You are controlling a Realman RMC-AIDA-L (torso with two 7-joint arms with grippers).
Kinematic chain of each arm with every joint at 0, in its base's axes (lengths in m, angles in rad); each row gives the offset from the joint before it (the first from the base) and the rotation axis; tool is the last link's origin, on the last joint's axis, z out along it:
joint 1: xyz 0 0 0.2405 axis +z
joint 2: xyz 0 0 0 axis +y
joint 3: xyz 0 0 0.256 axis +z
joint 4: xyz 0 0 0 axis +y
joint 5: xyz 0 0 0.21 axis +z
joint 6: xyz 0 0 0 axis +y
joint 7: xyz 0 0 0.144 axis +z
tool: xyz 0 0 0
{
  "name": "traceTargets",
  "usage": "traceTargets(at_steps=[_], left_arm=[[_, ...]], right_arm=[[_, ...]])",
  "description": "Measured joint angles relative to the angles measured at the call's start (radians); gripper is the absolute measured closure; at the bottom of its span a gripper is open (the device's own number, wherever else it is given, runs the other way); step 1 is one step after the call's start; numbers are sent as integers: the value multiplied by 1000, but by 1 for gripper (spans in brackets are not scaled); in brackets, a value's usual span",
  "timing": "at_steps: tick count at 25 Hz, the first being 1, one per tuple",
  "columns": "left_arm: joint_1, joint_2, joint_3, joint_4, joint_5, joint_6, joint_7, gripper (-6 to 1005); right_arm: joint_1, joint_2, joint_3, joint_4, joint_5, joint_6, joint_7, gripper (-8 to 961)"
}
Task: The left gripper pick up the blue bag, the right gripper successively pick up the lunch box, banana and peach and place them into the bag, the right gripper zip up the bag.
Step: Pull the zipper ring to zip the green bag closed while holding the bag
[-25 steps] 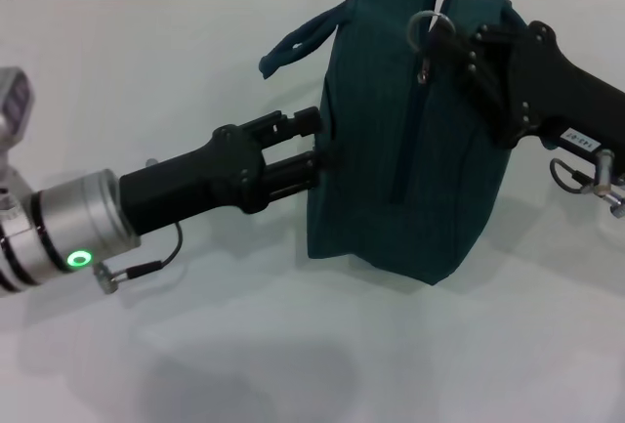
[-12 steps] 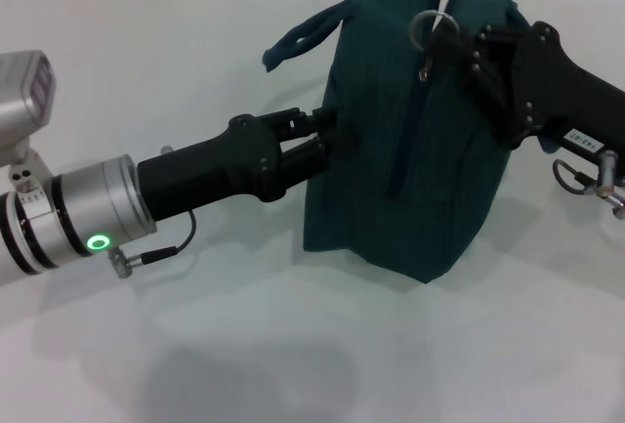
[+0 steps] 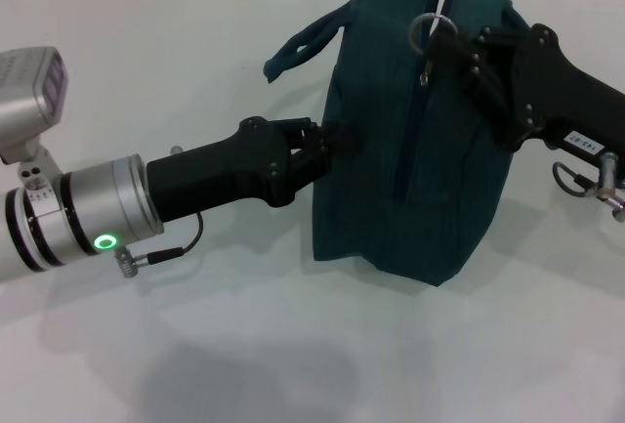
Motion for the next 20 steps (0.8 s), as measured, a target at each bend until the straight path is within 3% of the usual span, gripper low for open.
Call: traceTargets(at_steps=[12, 20], left_arm=[[-3, 4, 20, 7, 0, -1, 2, 930], [-5, 6, 24, 10, 1, 0, 3, 931]], right_arm=[[-2, 0, 8, -1, 0, 0, 1, 949], [0, 0, 10, -1, 16, -2, 12, 949]])
